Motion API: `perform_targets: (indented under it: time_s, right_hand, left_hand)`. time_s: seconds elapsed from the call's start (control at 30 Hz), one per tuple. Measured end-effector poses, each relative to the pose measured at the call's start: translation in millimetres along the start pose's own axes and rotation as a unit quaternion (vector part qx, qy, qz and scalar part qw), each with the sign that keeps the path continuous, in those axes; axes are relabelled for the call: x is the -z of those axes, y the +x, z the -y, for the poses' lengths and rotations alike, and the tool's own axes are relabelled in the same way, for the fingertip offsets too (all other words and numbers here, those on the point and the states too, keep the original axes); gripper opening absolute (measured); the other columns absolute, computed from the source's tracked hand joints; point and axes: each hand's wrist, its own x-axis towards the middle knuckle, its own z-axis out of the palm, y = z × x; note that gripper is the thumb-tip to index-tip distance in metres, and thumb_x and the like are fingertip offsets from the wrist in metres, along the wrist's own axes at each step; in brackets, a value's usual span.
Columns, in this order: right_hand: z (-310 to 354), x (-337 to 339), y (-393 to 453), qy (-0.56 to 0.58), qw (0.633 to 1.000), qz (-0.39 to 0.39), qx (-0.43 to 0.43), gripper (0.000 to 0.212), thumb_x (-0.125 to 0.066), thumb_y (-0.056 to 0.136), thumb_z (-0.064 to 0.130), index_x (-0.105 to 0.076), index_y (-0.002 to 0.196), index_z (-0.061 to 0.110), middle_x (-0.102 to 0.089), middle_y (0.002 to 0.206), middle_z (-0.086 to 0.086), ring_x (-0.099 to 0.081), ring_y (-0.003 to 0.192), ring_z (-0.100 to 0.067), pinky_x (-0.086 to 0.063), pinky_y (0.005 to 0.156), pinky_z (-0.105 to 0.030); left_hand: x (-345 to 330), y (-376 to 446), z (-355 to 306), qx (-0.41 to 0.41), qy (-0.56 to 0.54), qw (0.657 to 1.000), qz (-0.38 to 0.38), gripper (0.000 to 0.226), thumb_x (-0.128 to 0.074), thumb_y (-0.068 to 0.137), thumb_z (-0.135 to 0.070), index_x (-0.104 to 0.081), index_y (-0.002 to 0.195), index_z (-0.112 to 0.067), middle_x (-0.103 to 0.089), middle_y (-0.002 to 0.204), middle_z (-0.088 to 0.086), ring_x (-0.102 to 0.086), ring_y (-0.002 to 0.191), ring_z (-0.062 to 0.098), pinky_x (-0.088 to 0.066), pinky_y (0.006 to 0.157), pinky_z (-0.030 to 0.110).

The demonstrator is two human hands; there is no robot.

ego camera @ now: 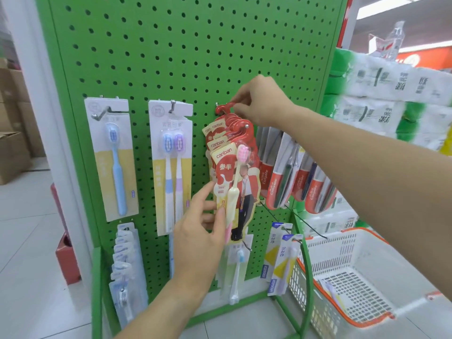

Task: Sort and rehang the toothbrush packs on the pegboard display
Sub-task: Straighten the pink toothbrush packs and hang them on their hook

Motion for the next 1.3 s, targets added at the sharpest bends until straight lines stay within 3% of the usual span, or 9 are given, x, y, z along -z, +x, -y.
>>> perform_targets:
  time_s: [0.27, 0.47, 0.67, 0.77, 0.83, 0.93, 1.1, 1.23, 1.3]
  right_hand:
    - [-6, 19, -27, 0.024, 0.987, -0.152, 0.044, 0.026, -0.061, 0.096, 0.010, -0.073, 0.118, 0.008, -0.075, 0.095, -0.004, -0.069, 0.080, -0.013, -0.060, 0.085, -0.028]
    - [-17, 19, -56, 0.049, 0.962, -0.258, 0.073, 0.024, -0.055, 0.093, 0.010, -0.075, 0.105, 0.006, -0.066, 0.084, 0.004, -0.054, 0.067, 0.005, -0.045, 0.072, -0.007]
    - [-26, 15, -96, 0.072, 0.936, -0.333, 0.094, 0.019, -0.055, 0.097, 0.014, -0.071, 0.101, 0.005, -0.071, 0.087, -0.008, -0.064, 0.078, -0.022, -0.054, 0.075, -0.039]
    - [-25, 7, -131, 0.098, 0.937, -0.326, 0.079, 0.016, -0.057, 0.098, 0.013, -0.071, 0.103, 0.007, -0.071, 0.089, -0.007, -0.064, 0.077, -0.022, -0.053, 0.073, -0.038]
    - [-23, -3, -155, 0.121, 0.939, -0.314, 0.066, 0.014, -0.058, 0.099, 0.013, -0.071, 0.102, 0.007, -0.071, 0.089, -0.006, -0.064, 0.073, -0.025, -0.053, 0.069, -0.040]
    - [-15, -23, -191, 0.181, 0.942, -0.278, 0.053, 0.010, -0.060, 0.099, 0.012, -0.070, 0.102, 0.011, -0.067, 0.088, 0.004, -0.063, 0.065, -0.020, -0.049, 0.061, -0.030]
    - [3, -60, -239, 0.332, 0.926, -0.176, -0.021, 0.011, -0.065, 0.099, 0.010, -0.070, 0.107, 0.015, -0.065, 0.090, 0.018, -0.067, 0.073, -0.002, -0.048, 0.064, -0.011]
    - [4, -79, -260, 0.400, 0.907, -0.104, -0.079, 0.010, -0.068, 0.097, 0.016, -0.070, 0.105, 0.021, -0.068, 0.087, 0.015, -0.069, 0.065, -0.008, -0.047, 0.055, -0.013]
    - [0, -87, -265, 0.393, 0.910, -0.075, -0.105, 0.005, -0.070, 0.095, 0.022, -0.070, 0.098, 0.025, -0.067, 0.082, 0.017, -0.068, 0.060, -0.017, -0.048, 0.052, -0.020]
  left_hand:
    - [-7, -2, -2, -0.030, 0.032, 0.999, -0.002, 0.062, -0.067, 0.094, -0.008, -0.048, 0.138, -0.047, -0.067, 0.094, -0.008, -0.069, 0.072, 0.014, -0.060, 0.069, 0.032]
    - [-8, -2, -3, -0.045, 0.058, 0.997, -0.004, 0.061, -0.065, 0.096, -0.011, -0.043, 0.138, -0.050, -0.066, 0.096, -0.008, -0.071, 0.073, 0.013, -0.061, 0.070, 0.039]
    - [-5, -4, -5, -0.058, 0.072, 0.996, -0.016, 0.056, -0.068, 0.094, -0.011, -0.046, 0.138, -0.036, -0.063, 0.101, -0.012, -0.067, 0.081, 0.007, -0.058, 0.072, 0.026]
    - [2, -8, -12, -0.081, 0.098, 0.991, -0.051, 0.048, -0.069, 0.092, -0.012, -0.048, 0.133, -0.020, -0.059, 0.112, -0.007, -0.059, 0.101, 0.006, -0.050, 0.087, 0.024]
    - [7, -13, -23, -0.131, 0.100, 0.984, -0.062, 0.036, -0.065, 0.089, -0.007, -0.052, 0.122, -0.016, -0.056, 0.108, -0.003, -0.053, 0.099, 0.005, -0.042, 0.088, 0.016]
    - [9, -31, -39, -0.201, 0.086, 0.976, 0.021, 0.026, -0.060, 0.088, 0.001, -0.058, 0.112, -0.010, -0.053, 0.099, -0.002, -0.050, 0.090, -0.001, -0.038, 0.084, 0.010]
    - [12, -53, -41, -0.040, 0.079, 0.980, 0.176, 0.041, -0.052, 0.103, -0.034, -0.044, 0.143, -0.028, -0.054, 0.129, -0.014, -0.056, 0.116, -0.001, -0.047, 0.093, 0.013]
    - [19, -49, -27, 0.057, 0.037, 0.969, 0.237, 0.013, -0.059, 0.100, -0.029, -0.068, 0.108, -0.031, -0.076, 0.097, -0.011, -0.074, 0.083, 0.017, -0.060, 0.074, 0.042]
    - [19, -49, -19, 0.075, 0.047, 0.958, 0.272, 0.012, -0.062, 0.099, -0.021, -0.071, 0.099, -0.028, -0.077, 0.087, -0.009, -0.074, 0.075, 0.017, -0.059, 0.067, 0.037]
